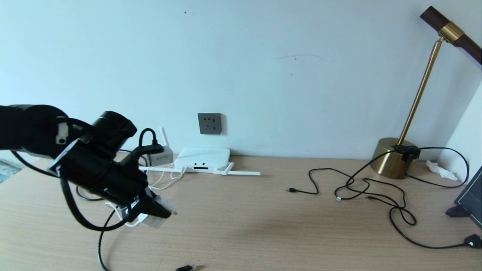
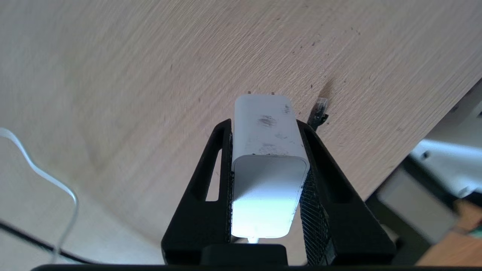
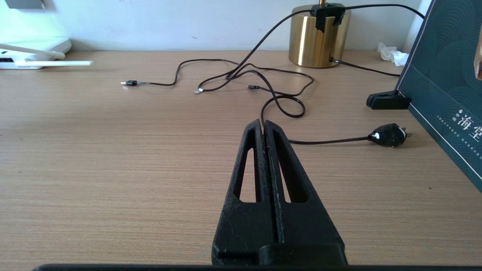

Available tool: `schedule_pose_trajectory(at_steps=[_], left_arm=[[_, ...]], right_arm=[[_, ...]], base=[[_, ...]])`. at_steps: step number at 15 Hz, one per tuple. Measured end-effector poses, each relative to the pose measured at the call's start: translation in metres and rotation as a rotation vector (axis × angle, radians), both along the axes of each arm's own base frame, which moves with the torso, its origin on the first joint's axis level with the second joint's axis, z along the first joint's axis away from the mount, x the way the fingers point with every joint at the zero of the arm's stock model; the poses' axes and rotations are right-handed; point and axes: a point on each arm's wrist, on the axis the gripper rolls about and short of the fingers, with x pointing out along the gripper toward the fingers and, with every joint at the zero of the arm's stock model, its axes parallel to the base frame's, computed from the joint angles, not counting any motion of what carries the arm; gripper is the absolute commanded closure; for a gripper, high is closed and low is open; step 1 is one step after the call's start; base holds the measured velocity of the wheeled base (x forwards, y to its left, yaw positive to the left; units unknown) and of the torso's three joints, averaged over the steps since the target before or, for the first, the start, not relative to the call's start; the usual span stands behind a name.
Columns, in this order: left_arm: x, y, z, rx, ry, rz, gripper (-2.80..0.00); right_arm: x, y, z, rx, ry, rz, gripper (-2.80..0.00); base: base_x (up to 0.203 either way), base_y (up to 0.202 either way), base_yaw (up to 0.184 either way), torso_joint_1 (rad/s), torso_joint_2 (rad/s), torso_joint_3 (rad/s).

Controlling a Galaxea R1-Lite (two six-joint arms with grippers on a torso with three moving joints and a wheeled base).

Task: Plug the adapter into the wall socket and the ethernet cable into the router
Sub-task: Plug plug into socket

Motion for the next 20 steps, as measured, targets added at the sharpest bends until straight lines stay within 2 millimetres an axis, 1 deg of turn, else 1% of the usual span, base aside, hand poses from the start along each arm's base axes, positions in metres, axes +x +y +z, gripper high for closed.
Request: schedule_pose_trajectory(at_steps=[2,4,5,7,9,10,12,13,14,16,18,20], left_arm=[[-0.006,0.007,0.006,-0.052,0.034,0.142,0.00],[-0.004,0.012,0.012,-0.149,0.042,0.267,0.00],[-0.002,0.015,0.015,-0.211,0.049,0.309,0.00],[-0.004,0.020,0.018,-0.315,0.076,0.336,0.00],[-0.003,0.021,0.021,-0.437,0.115,0.386,0.00],[0.000,0.021,0.019,-0.483,0.120,0.425,0.00],[0.005,0.019,0.009,-0.509,0.066,0.444,0.00],[0.007,0.015,0.001,-0.504,0.022,0.442,0.00],[0.009,0.005,-0.006,-0.490,-0.033,0.447,0.00],[0.018,-0.020,-0.014,-0.481,-0.139,0.495,0.00],[0.033,-0.045,-0.022,-0.502,-0.254,0.568,0.00],[0.051,-0.064,-0.036,-0.493,-0.366,0.619,0.00]], right_arm=[[0.000,0.000,0.000,0.000,0.000,0.000,0.00],[0.000,0.000,0.000,0.000,0.000,0.000,0.00],[0.000,0.000,0.000,0.000,0.000,0.001,0.00],[0.000,0.000,0.000,0.000,0.000,0.001,0.00],[0.000,0.000,0.000,0.000,0.000,0.001,0.00],[0.000,0.000,0.000,0.000,0.000,0.001,0.00],[0.000,0.000,0.000,0.000,0.000,0.000,0.00],[0.000,0.000,0.000,0.000,0.000,0.001,0.00],[0.000,0.000,0.000,0.000,0.000,0.000,0.00],[0.000,0.000,0.000,0.000,0.000,0.001,0.00],[0.000,0.000,0.000,0.000,0.000,0.001,0.00],[0.000,0.000,0.000,0.000,0.000,0.000,0.00]], base=[[0.000,0.000,0.000,0.000,0.00,0.000],[0.000,0.000,0.000,0.000,0.00,0.000],[0.000,0.000,0.000,0.000,0.00,0.000],[0.000,0.000,0.000,0.000,0.00,0.000],[0.000,0.000,0.000,0.000,0.00,0.000],[0.000,0.000,0.000,0.000,0.00,0.000],[0.000,0.000,0.000,0.000,0.00,0.000],[0.000,0.000,0.000,0.000,0.00,0.000],[0.000,0.000,0.000,0.000,0.00,0.000],[0.000,0.000,0.000,0.000,0.00,0.000],[0.000,0.000,0.000,0.000,0.00,0.000],[0.000,0.000,0.000,0.000,0.00,0.000]])
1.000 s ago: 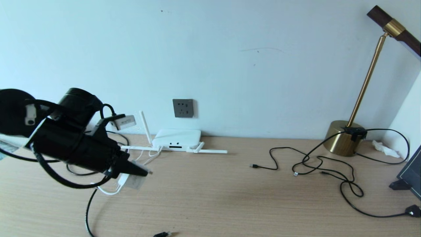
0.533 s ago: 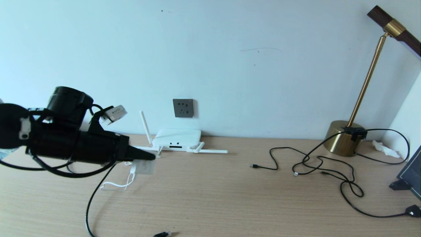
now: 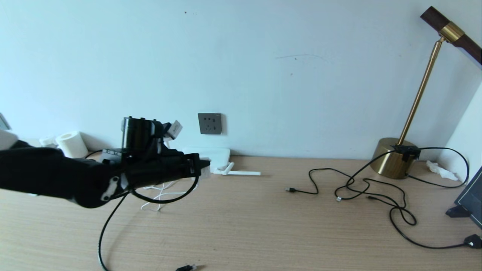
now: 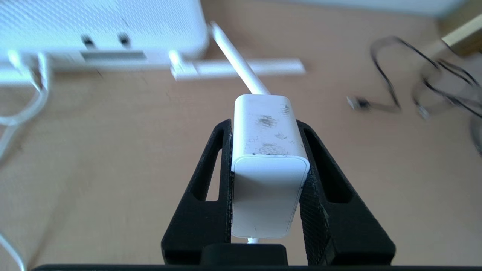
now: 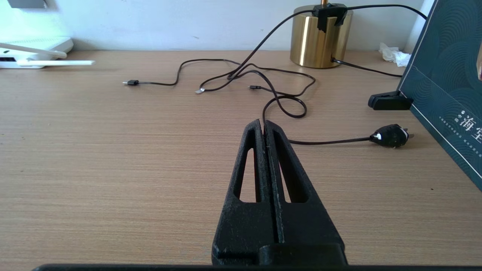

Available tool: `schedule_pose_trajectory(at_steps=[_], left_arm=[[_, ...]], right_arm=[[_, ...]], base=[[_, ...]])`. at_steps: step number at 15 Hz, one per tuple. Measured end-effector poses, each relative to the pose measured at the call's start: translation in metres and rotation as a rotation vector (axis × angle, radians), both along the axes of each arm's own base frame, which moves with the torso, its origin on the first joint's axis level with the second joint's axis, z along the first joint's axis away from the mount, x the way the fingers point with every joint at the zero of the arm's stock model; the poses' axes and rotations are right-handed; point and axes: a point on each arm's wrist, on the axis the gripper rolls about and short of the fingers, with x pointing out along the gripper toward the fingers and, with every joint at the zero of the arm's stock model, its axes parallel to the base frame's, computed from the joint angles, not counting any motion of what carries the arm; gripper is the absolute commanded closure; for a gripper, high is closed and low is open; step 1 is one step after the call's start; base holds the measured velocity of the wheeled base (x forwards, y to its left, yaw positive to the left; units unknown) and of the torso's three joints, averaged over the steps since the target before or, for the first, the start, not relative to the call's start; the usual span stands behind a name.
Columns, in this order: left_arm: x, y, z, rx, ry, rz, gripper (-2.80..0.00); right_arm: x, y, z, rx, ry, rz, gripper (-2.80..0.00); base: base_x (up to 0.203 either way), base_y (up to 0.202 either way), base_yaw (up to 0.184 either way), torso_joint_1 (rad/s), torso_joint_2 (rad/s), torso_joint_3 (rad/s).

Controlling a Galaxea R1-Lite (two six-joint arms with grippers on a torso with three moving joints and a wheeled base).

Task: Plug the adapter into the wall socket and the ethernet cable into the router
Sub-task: Plug plug into socket

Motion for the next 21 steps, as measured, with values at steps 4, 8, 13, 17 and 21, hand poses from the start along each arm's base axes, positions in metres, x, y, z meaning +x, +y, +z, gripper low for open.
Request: schedule_pose_trajectory(at_steps=[4,8,13,17,21], left_arm=[[0.046,-0.025,-0.019,0.067,-0.244,0.135,0.00],[0.082,-0.025,-0.028,0.119,-0.415,0.243,0.00],[0.102,-0.015,-0.043,0.136,-0.564,0.273,0.00],[0.105,-0.012,-0.049,0.117,-0.625,0.288,0.00],[0.103,-0.013,-0.059,0.121,-0.618,0.283,0.00]], right_arm=[[0.000,0.000,0.000,0.000,0.000,0.000,0.00],[0.000,0.000,0.000,0.000,0.000,0.000,0.00],[0.000,0.000,0.000,0.000,0.000,0.000,0.00],[0.000,0.000,0.000,0.000,0.000,0.000,0.00],[0.000,0.000,0.000,0.000,0.000,0.000,0.00]], base=[[0.000,0.000,0.000,0.000,0.00,0.000],[0.000,0.000,0.000,0.000,0.00,0.000],[0.000,0.000,0.000,0.000,0.00,0.000],[0.000,0.000,0.000,0.000,0.00,0.000],[0.000,0.000,0.000,0.000,0.00,0.000]])
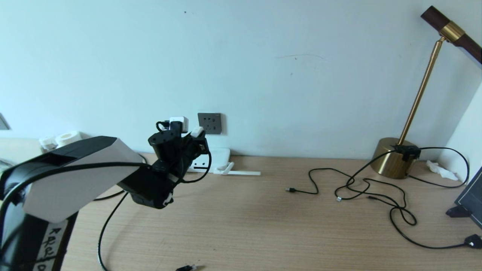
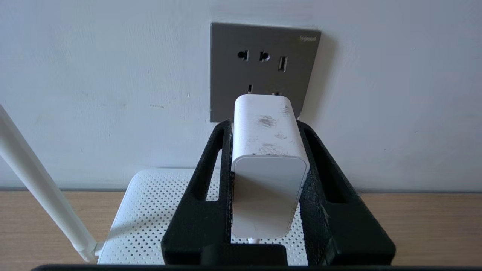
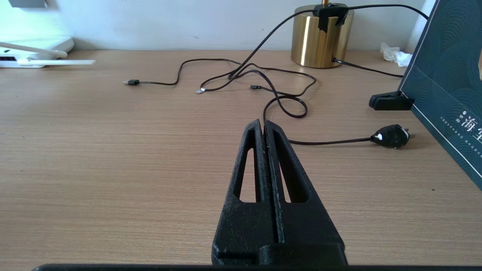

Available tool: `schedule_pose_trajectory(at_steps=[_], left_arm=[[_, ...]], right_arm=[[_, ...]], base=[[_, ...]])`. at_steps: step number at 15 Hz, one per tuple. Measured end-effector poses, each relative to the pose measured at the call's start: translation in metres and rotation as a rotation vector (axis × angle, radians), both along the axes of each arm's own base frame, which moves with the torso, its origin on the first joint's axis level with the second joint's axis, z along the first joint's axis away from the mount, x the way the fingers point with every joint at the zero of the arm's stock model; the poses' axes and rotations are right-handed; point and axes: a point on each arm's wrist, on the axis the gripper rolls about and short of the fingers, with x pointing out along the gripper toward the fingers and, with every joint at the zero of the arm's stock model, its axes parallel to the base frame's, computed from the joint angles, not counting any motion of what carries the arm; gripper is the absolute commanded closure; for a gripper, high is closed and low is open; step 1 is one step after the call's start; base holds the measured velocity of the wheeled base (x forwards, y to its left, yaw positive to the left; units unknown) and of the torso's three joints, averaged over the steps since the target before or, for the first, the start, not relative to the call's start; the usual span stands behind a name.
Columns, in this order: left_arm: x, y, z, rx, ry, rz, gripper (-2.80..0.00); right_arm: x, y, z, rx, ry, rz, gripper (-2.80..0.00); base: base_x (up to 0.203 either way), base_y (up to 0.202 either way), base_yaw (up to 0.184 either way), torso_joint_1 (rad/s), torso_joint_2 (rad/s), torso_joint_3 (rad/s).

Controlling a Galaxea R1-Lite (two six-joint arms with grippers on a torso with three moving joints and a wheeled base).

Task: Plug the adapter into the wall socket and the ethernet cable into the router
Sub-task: Plug plug into socket

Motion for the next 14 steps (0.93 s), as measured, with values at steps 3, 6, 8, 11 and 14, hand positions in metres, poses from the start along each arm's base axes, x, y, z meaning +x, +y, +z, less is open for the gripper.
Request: schedule_pose_trajectory(at_steps=[3,6,8,11,14], left_arm=[[0.002,-0.003,-0.008,0.005,0.013,-0.003,0.00],[0.005,-0.003,-0.011,0.005,0.015,0.002,0.00],[0.008,-0.004,-0.012,0.003,0.011,0.008,0.00],[0.012,-0.005,-0.013,0.002,0.015,0.028,0.00],[0.015,-0.005,-0.010,-0.003,0.003,0.035,0.00]], right_arm=[[0.000,0.000,0.000,0.000,0.000,0.000,0.00],[0.000,0.000,0.000,0.000,0.000,0.000,0.00],[0.000,0.000,0.000,0.000,0.000,-0.001,0.00],[0.000,0.000,0.000,0.000,0.000,-0.001,0.00],[0.000,0.000,0.000,0.000,0.000,0.000,0.00]], base=[[0.000,0.000,0.000,0.000,0.00,0.000],[0.000,0.000,0.000,0.000,0.00,0.000],[0.000,0.000,0.000,0.000,0.00,0.000],[0.000,0.000,0.000,0.000,0.00,0.000],[0.000,0.000,0.000,0.000,0.00,0.000]])
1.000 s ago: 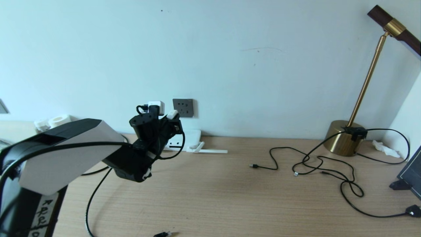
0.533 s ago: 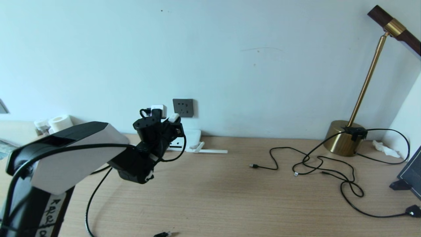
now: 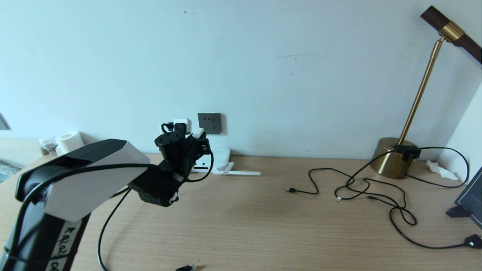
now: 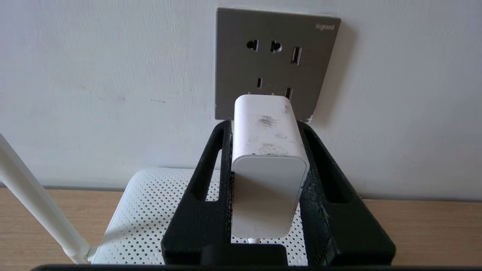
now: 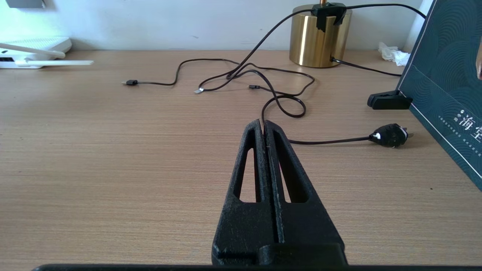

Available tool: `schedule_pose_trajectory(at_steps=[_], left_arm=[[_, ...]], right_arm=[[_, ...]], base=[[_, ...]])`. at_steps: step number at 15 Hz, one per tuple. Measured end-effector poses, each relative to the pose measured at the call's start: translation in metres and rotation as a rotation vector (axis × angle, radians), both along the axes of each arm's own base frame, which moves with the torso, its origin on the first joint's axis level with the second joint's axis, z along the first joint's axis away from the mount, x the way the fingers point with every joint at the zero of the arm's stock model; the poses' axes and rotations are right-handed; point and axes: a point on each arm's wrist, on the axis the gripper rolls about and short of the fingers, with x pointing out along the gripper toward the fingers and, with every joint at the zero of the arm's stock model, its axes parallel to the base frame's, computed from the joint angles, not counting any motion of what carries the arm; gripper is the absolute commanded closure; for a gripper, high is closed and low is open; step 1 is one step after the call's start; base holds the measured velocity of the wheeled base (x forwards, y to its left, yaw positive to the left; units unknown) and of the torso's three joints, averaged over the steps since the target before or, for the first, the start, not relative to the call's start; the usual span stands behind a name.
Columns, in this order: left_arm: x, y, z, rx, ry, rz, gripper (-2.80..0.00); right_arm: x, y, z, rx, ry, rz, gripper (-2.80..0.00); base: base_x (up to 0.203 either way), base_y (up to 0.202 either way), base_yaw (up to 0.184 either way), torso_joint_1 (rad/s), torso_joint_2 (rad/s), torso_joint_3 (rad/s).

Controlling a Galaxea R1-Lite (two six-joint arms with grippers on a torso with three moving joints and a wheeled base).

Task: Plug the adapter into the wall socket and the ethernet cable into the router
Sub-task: Plug plug into socket

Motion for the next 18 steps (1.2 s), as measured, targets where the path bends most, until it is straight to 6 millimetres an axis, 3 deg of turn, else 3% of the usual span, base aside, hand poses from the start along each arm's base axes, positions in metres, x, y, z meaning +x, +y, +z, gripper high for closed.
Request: schedule_pose_trajectory(at_steps=[11,18], left_arm=[[-0.002,-0.001,0.011,0.007,-0.032,0.003,0.00],[0.008,-0.004,0.013,-0.002,-0.059,0.004,0.00]], right_arm=[[0.000,0.000,0.000,0.000,0.000,0.000,0.00],[0.000,0.000,0.000,0.000,0.000,0.000,0.00]], base=[[0.000,0.000,0.000,0.000,0.00,0.000],[0.000,0.000,0.000,0.000,0.00,0.000]])
